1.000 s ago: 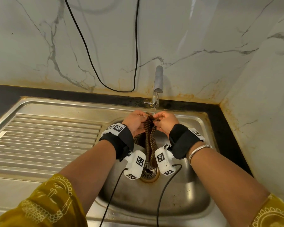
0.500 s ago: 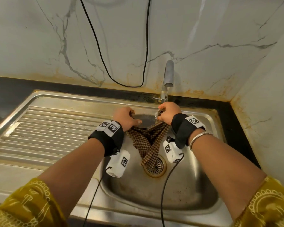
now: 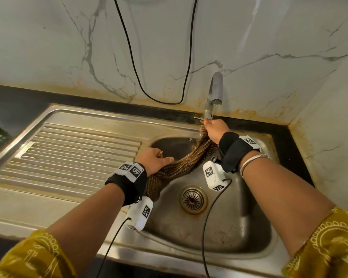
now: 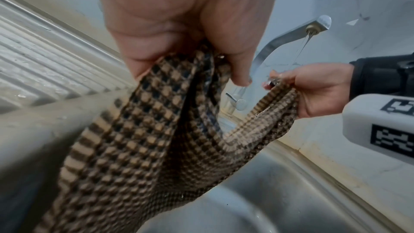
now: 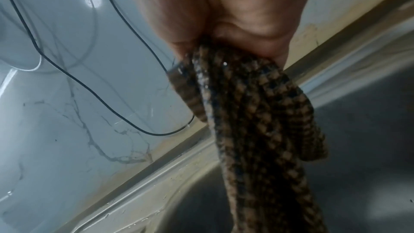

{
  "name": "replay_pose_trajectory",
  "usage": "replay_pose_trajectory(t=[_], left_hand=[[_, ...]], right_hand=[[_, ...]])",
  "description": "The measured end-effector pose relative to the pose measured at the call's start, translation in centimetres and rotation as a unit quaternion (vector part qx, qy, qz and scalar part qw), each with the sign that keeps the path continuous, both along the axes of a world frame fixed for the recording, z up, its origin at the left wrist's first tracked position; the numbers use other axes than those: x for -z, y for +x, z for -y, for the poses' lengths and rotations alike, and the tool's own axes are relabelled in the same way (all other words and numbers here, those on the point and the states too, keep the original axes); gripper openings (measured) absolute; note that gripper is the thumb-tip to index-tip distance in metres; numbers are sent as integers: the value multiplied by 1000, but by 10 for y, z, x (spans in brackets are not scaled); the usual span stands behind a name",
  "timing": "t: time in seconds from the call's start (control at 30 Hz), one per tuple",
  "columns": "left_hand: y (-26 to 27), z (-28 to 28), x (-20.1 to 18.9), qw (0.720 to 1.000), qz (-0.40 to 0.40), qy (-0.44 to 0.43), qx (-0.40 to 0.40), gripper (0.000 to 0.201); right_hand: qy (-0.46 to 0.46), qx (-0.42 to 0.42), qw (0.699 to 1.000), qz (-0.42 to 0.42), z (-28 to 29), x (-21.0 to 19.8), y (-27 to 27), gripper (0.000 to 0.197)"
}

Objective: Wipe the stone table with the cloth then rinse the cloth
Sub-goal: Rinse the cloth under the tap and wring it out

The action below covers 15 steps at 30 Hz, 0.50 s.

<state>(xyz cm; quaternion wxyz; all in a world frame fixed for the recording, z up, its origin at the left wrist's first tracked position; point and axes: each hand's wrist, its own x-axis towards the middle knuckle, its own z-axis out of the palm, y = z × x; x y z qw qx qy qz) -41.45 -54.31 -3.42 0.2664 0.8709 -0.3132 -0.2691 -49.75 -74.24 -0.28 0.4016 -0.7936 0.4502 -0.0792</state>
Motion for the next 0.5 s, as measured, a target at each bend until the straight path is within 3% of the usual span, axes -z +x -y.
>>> replay_pose_trajectory(t=[0.1, 0.27, 0.33, 0.4, 0.43, 0.5], left_hand=[[-1, 5, 0, 995, -48, -82, -20, 16], [-19, 21, -19, 962, -166, -217, 7, 33], [-21, 28, -19, 951, -217, -220, 15, 28], [-22, 36, -14, 950, -243, -193, 40, 13], [-24, 40, -12, 950, -249, -182, 49, 10], [-31, 47, -14, 947, -264, -176, 40, 17]], right_hand=[[22, 12, 999, 34, 1, -3, 2, 52], [86, 25, 993, 76, 7, -5, -2, 54], [61, 0, 997, 38, 10, -2, -6, 47], [11, -42, 999, 4, 10, 0, -8, 27], [-9, -59, 998, 10, 9, -2, -8, 20], [-20, -66, 994, 84, 5, -4, -10, 31]])
